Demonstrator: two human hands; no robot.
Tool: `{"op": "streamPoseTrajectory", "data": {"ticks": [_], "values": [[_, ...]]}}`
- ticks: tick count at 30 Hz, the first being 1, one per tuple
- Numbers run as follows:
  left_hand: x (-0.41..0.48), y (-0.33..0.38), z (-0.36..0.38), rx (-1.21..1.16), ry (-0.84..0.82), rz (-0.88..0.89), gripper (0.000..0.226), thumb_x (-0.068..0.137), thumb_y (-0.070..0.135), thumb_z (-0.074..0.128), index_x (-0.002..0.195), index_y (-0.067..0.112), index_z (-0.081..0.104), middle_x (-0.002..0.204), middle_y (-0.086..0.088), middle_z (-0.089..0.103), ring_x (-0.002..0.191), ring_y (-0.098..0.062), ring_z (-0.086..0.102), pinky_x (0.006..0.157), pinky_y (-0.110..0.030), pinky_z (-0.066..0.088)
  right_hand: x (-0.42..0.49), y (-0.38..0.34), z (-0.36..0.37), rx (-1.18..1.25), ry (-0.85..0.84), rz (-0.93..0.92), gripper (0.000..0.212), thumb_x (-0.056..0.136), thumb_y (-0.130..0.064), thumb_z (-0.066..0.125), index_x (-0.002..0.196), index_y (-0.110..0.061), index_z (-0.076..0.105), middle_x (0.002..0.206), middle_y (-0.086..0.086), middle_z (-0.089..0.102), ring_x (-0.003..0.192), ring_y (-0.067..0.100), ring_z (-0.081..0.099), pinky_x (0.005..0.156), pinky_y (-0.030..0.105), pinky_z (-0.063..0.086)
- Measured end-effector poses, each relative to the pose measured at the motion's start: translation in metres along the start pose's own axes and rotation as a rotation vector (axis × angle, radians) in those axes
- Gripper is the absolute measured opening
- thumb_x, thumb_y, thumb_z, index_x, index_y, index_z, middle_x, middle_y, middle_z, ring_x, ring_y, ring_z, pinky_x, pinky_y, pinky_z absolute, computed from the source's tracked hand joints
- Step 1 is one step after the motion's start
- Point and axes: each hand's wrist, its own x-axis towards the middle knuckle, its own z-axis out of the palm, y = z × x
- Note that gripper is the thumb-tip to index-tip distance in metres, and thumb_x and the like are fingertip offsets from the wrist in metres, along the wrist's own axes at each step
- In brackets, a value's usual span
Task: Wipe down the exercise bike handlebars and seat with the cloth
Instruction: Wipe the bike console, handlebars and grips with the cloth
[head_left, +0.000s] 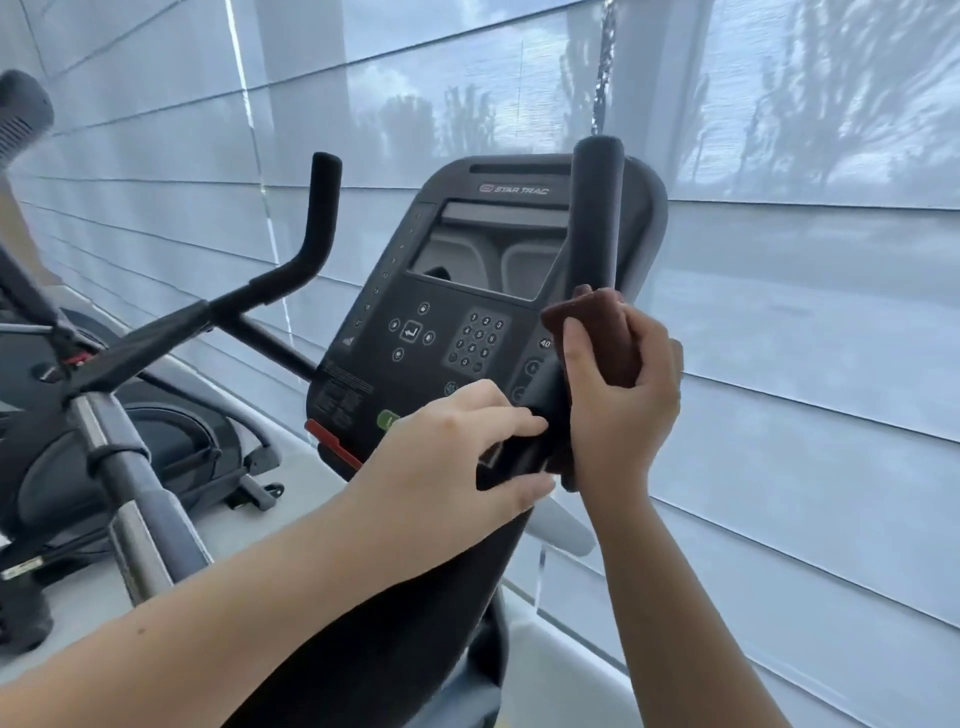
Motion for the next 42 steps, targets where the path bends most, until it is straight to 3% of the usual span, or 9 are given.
{"op": "streamPoseTrajectory", "data": {"ticks": [7, 12, 15, 18, 21, 25, 31, 35, 42], "values": [[0.006, -0.019, -0.010, 0.049, -0.101, 0.221, 0.046, 0.078, 0.051, 0.056, 0.114, 0.024, 0.065, 0.102, 0.012, 0.059, 0.106, 0.002, 0.050, 0.088, -0.028, 0.047, -0.001, 0.000, -0.005, -0.059, -0.064, -0.055, 0.022, 0.074, -0.029, 0.071, 0.093, -0.036, 0.060, 0.096, -0.015, 0.058, 0.090, -0.002, 0.056, 0.082, 0.016, 0.044], [0.019, -0.040, -0.018, -0.008, -0.222, 0.336, 0.051, 0.073, 0.062, 0.049, 0.112, 0.032, 0.065, 0.102, 0.020, 0.056, 0.109, 0.009, 0.048, 0.090, -0.016, 0.042, -0.001, -0.006, -0.009, -0.160, -0.141, -0.089, 0.024, 0.072, -0.034, 0.066, 0.091, -0.044, 0.057, 0.099, -0.015, 0.058, 0.092, -0.001, 0.056, 0.082, 0.016, 0.045], [0.029, -0.054, -0.021, -0.080, -0.302, 0.415, 0.054, 0.069, 0.065, 0.053, 0.112, 0.035, 0.064, 0.108, 0.024, 0.054, 0.109, 0.014, 0.044, 0.091, -0.006, 0.033, -0.007, -0.012, -0.015, -0.243, -0.203, -0.136, 0.025, 0.072, -0.034, 0.067, 0.092, -0.046, 0.056, 0.098, -0.013, 0.058, 0.090, -0.002, 0.057, 0.078, 0.011, 0.044], [0.036, -0.067, -0.021, -0.147, -0.338, 0.492, 0.055, 0.068, 0.064, 0.062, 0.114, 0.035, 0.063, 0.115, 0.029, 0.050, 0.112, 0.013, 0.041, 0.095, -0.005, 0.030, -0.009, -0.023, -0.022, -0.366, -0.302, -0.206, 0.026, 0.072, -0.033, 0.068, 0.090, -0.046, 0.056, 0.092, -0.011, 0.058, 0.085, -0.003, 0.056, 0.075, 0.007, 0.041], [0.040, -0.076, -0.018, -0.269, -0.374, 0.530, 0.053, 0.069, 0.058, 0.063, 0.115, 0.032, 0.063, 0.119, 0.028, 0.048, 0.113, 0.012, 0.043, 0.097, -0.009, 0.031, -0.005, -0.037, -0.028, -0.511, -0.353, -0.322, 0.026, 0.071, -0.028, 0.072, 0.095, -0.033, 0.063, 0.089, -0.010, 0.058, 0.085, -0.003, 0.055, 0.077, 0.007, 0.039], [0.041, -0.088, -0.013, -0.332, -0.417, 0.560, 0.057, 0.069, 0.066, 0.056, 0.118, 0.036, 0.060, 0.127, 0.028, 0.046, 0.115, 0.014, 0.041, 0.099, -0.009, 0.030, 0.021, -0.056, -0.023, -0.676, -0.272, -0.536, 0.031, 0.073, -0.022, 0.075, 0.102, -0.016, 0.066, 0.091, 0.004, 0.056, 0.083, 0.000, 0.052, 0.079, 0.012, 0.043], [0.038, -0.099, -0.008, -0.391, -0.497, 0.556, 0.062, 0.067, 0.072, 0.040, 0.123, 0.048, 0.050, 0.134, 0.043, 0.026, 0.121, 0.020, 0.027, 0.103, -0.013, 0.024, 0.084, -0.067, 0.013, -1.003, -0.279, -0.819, 0.035, 0.076, -0.018, 0.074, 0.107, -0.006, 0.066, 0.091, 0.022, 0.052, 0.086, 0.032, 0.053, 0.081, 0.036, 0.047], [0.038, -0.105, -0.005, -0.393, -0.512, 0.590, 0.057, 0.071, 0.070, 0.039, 0.125, 0.052, 0.044, 0.137, 0.045, 0.017, 0.123, 0.020, 0.020, 0.090, 0.005, 0.013, 0.085, -0.055, 0.021, -1.036, -0.269, -0.806, 0.035, 0.075, -0.017, 0.075, 0.107, -0.006, 0.066, 0.091, 0.021, 0.052, 0.084, 0.031, 0.054, 0.079, 0.037, 0.049], [0.035, -0.105, -0.007, -0.368, -0.511, 0.610, 0.045, 0.085, 0.056, 0.047, 0.129, 0.048, 0.042, 0.142, 0.038, 0.016, 0.127, 0.014, 0.019, 0.095, 0.000, 0.013, 0.042, -0.051, -0.001, -1.025, -0.611, -0.478, 0.035, 0.074, -0.024, 0.076, 0.107, -0.024, 0.066, 0.091, 0.006, 0.052, 0.083, 0.012, 0.053, 0.081, 0.014, 0.041]]}}
